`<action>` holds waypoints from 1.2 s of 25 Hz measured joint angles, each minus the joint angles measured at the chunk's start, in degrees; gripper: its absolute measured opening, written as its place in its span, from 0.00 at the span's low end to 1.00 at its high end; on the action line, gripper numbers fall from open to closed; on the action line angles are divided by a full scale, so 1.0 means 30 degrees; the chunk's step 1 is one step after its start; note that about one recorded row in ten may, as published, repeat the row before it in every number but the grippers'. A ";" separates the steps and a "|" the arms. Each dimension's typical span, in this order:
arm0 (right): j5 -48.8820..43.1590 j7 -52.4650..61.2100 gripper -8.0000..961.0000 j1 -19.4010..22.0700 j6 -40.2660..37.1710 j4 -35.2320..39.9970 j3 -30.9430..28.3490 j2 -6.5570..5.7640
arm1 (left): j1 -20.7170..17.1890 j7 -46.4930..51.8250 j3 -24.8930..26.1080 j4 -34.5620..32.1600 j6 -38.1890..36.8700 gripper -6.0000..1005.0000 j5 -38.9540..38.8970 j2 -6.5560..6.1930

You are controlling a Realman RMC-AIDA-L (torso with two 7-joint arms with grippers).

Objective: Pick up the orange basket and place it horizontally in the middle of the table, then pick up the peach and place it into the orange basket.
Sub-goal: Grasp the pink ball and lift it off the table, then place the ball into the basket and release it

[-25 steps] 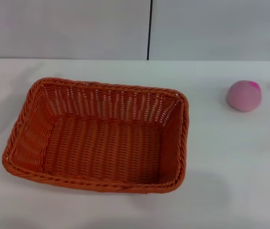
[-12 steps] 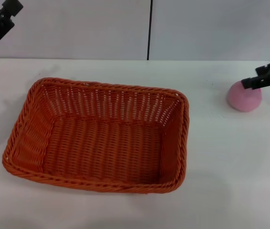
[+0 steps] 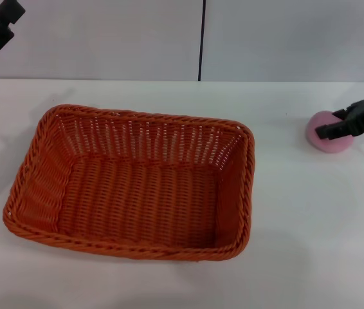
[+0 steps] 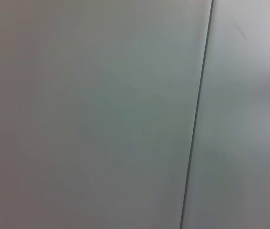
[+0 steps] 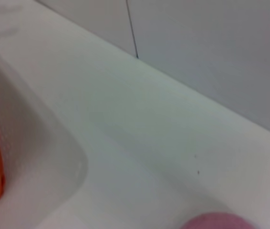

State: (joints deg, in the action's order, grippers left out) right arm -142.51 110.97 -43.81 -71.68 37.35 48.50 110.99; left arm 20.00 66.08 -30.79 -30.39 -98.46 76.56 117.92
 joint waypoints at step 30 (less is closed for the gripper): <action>1.2098 -0.2499 0.21 0.2528 -0.5591 0.6095 -0.1513 0.0862 | 0.0310 -0.0153 -0.0196 0.0311 0.0612 0.69 0.0145 0.0012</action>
State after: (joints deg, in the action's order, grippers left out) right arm -106.21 103.47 -36.23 -88.45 55.64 43.96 113.58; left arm 20.93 65.63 -31.38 -29.46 -96.62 77.00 117.95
